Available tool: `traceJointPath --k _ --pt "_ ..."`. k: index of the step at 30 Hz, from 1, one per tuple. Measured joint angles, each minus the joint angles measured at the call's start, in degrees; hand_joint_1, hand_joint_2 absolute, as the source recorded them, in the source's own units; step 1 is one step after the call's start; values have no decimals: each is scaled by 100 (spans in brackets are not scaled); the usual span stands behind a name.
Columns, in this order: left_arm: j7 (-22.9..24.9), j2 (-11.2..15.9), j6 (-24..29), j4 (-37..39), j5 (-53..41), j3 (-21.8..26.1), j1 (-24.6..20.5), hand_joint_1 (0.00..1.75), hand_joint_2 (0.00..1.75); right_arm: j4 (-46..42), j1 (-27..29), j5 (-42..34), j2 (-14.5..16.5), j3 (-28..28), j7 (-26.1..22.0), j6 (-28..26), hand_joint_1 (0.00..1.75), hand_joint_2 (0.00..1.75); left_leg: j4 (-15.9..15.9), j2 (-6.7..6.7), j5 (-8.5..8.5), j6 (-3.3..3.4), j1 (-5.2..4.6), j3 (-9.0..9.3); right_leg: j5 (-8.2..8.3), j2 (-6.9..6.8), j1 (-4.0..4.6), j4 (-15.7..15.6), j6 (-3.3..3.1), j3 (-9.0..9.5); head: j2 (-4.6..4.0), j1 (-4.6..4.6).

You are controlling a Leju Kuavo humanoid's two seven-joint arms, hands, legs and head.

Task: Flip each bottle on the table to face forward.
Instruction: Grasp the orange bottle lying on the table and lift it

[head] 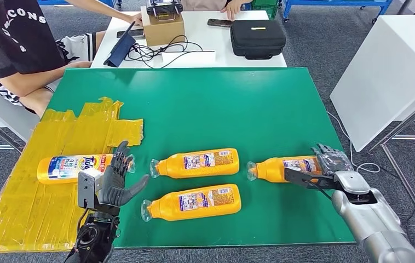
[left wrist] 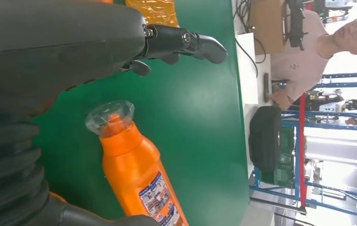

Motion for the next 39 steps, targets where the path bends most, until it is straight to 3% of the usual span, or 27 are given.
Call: traceJointPath --k 7,8,11,12,39 --pt "-45 0 13 224 87 66 -29 0 175 215 -113 46 -57 -6 -35 -24 0 175 1 1 2 3 -1 5 1 0 0 0 1 30 0 1" --pt "-50 0 13 251 96 72 -39 0 175 233 -123 49 -56 -6 -42 -25 25 175 1 1 2 3 -1 5 1 0 0 0 1 31 0 1" --pt "-61 0 13 317 110 86 -64 0 175 289 -148 46 -52 -5 -76 -23 156 175 0 1 2 3 -1 7 1 1 0 0 1 33 0 1" --pt "-63 0 14 334 111 89 -69 0 175 306 -153 34 -51 -5 -93 -22 175 175 0 2 2 3 -1 8 1 1 0 0 1 34 0 1" --pt "-114 4 63 445 127 92 -122 0 175 534 -125 -451 62 -245 -606 -134 175 175 0 9 1 1 4 11 1 2 9 0 0 36 0 2"
